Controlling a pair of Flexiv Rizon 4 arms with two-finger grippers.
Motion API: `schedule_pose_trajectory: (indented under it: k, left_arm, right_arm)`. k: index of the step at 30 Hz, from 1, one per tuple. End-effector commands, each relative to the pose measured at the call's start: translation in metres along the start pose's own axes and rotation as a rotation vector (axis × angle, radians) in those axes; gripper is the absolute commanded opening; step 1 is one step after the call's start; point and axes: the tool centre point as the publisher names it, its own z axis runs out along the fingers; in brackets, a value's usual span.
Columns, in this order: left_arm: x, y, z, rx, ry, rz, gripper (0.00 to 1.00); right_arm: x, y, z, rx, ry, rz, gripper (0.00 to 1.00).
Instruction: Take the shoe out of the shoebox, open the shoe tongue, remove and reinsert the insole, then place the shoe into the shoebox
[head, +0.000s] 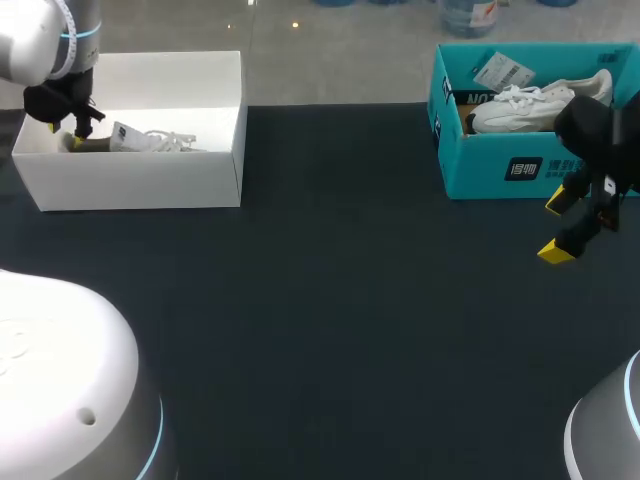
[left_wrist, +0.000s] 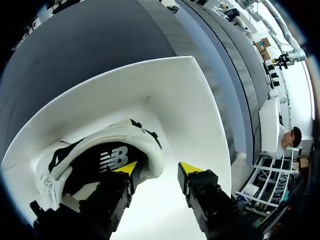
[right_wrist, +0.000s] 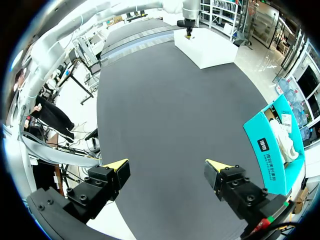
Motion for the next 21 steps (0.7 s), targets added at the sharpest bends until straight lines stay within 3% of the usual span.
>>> schedule_pose_trajectory:
  k: [1,11,16,21]
  left_arm:
    - [0.0,-0.009,-0.024,-0.032,-0.005,-0.011,1.0]
    - [-0.011,-0.011,-0.092,-0.111,-0.072,-0.086,1.0]
    - [-0.023,-0.012,-0.122,-0.108,-0.096,-0.197,1.0]
    - [-0.026,-0.011,-0.126,-0.103,-0.098,-0.231,1.0]
  right_arm:
    - [-0.002,0.001,0.001,0.004,0.003,0.0,1.0]
    - [-0.002,0.001,0.001,0.004,0.003,0.0,1.0]
    - [-0.002,0.001,0.001,0.004,0.003,0.0,1.0]
    - [-0.002,0.001,0.001,0.004,0.003,0.0,1.0]
